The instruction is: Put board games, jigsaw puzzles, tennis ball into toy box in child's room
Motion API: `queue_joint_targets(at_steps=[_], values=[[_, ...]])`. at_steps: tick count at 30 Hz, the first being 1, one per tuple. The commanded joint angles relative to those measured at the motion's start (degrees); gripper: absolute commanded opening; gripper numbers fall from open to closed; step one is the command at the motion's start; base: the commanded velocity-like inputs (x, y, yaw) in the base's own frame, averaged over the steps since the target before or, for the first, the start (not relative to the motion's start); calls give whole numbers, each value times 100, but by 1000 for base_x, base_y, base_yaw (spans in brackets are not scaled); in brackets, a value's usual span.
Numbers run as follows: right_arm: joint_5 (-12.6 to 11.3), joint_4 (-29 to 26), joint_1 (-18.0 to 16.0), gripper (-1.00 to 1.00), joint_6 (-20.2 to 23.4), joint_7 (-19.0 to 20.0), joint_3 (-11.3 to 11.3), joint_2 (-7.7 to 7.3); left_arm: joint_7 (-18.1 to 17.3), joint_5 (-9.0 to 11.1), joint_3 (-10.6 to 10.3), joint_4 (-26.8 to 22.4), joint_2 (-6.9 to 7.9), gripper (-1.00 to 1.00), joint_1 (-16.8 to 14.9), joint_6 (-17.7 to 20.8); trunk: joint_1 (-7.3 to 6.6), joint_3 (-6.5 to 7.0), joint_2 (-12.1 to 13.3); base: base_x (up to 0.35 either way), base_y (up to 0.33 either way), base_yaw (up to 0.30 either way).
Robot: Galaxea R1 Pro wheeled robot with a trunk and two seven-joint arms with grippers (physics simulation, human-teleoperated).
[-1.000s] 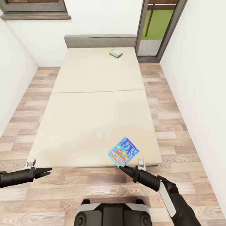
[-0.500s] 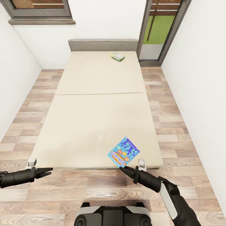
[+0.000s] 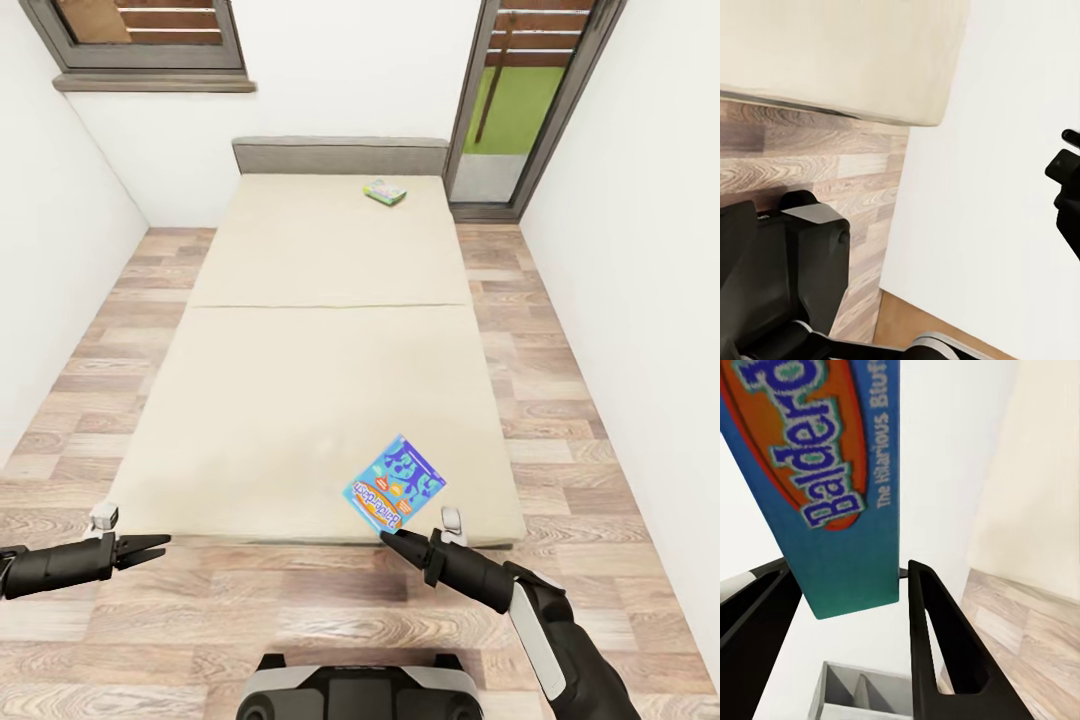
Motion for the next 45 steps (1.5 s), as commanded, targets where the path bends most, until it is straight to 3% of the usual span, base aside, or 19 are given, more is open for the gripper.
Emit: queue_joint_targets(at_steps=[1, 45], values=[[-19, -1, 0, -100, 53, 15, -7, 4, -29, -16, 3, 0, -2, 100, -3, 61, 3, 3, -8, 0, 0, 78], [-19, -1, 6, -100, 46, 11, -3, 8, -29, -25, 3, 0, -15, 100, -3, 60, 3, 423, -8, 0, 0, 85]])
